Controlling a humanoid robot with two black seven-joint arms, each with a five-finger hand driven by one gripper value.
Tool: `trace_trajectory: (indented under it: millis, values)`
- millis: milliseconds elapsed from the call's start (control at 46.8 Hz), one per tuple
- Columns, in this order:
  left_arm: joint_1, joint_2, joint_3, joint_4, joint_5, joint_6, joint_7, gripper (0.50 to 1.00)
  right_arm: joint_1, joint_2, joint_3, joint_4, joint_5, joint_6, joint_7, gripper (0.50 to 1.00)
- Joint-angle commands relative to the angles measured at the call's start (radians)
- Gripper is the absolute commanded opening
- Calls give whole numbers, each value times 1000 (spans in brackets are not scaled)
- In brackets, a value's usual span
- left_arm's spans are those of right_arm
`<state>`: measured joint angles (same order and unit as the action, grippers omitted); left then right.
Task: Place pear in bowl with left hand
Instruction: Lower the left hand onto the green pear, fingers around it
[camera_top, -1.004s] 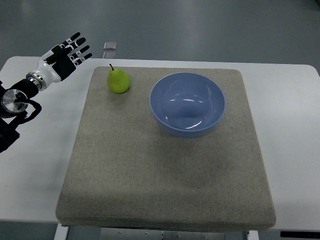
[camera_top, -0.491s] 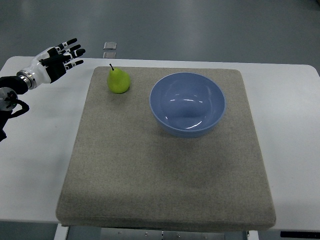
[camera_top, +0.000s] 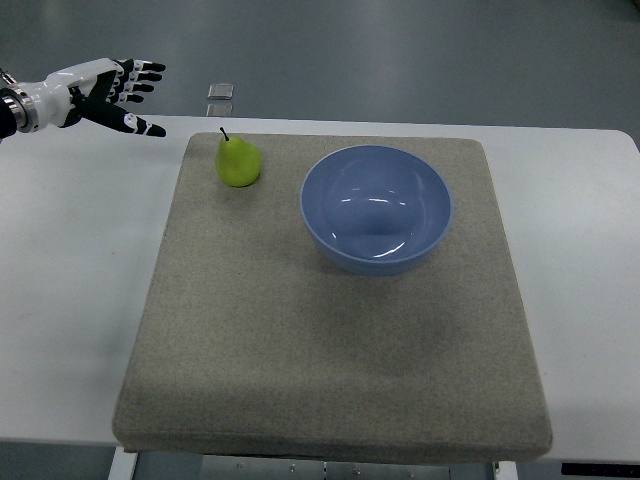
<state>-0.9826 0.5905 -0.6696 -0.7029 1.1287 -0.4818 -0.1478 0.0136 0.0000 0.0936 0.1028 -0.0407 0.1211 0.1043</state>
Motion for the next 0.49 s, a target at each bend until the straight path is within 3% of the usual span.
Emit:
trace_trajectory:
  millis: [0, 214, 470]
  values:
    - [-10, -12, 13, -18, 100, 3, -1, 996, 0, 0, 0, 0, -1, 0, 0, 926]
    - [-51, -100, 15, -9, 347, 48, -1, 994, 0, 0, 0, 0, -1, 0, 0, 926]
    - [-156, -149, 160, 26, 364, 60, 1, 994, 0, 0, 0, 0, -1, 0, 0, 926]
